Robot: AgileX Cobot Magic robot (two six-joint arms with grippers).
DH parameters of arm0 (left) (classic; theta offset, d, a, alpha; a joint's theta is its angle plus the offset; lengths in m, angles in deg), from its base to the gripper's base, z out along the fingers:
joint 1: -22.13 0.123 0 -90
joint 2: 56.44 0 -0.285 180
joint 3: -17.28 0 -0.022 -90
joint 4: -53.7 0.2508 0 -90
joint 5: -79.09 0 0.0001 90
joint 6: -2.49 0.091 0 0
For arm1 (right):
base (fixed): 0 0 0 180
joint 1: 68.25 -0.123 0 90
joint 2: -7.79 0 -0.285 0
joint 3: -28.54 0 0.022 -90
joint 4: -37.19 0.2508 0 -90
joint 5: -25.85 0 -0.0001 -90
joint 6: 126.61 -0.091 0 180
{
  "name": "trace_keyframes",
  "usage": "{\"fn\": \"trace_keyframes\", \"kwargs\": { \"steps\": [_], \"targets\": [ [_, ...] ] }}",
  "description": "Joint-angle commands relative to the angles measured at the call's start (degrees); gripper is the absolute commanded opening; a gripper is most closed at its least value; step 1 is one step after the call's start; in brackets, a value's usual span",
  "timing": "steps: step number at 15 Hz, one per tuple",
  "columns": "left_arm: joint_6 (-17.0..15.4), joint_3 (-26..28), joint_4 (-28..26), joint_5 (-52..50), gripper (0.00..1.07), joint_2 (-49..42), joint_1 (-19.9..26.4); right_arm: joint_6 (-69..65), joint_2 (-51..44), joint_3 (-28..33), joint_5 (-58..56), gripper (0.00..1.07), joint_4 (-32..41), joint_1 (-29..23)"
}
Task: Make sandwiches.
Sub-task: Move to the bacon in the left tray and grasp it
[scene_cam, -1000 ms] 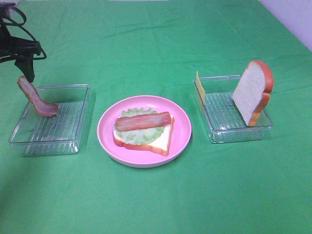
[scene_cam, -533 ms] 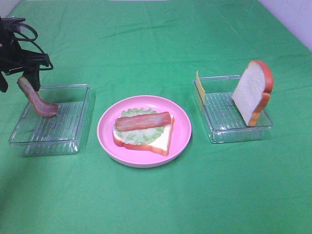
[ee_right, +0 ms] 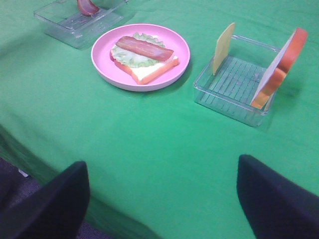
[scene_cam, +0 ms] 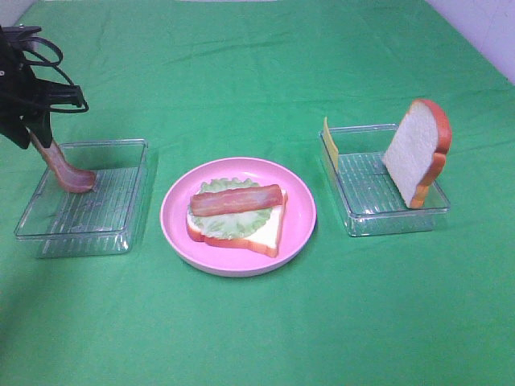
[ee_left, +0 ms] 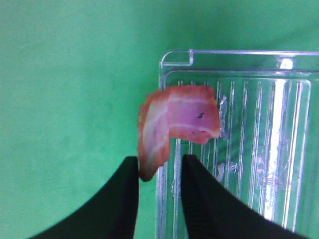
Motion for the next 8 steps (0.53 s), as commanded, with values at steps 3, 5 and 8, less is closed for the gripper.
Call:
{"fn": "trace_keyframes", "kwargs": {
  "steps": [3, 5, 8],
  "targets": [
    [-1.7, 0.2, 0.0, -0.7, 0.07, 0.2, 0.1, 0.3, -0.7, 0.3, 0.6, 0.76, -0.3, 0.1],
    [-2.5, 0.2, -0.1, -0.7, 0.00, 0.2, 0.1, 0.3, -0.7, 0.3, 0.6, 0.76, -0.3, 0.1],
    [-2.5, 0.2, -0.2, -0.7, 0.00, -0.1, 0.1, 0.3, -0.7, 0.3, 0.6, 0.76, -0.3, 0.1]
  ]
}}
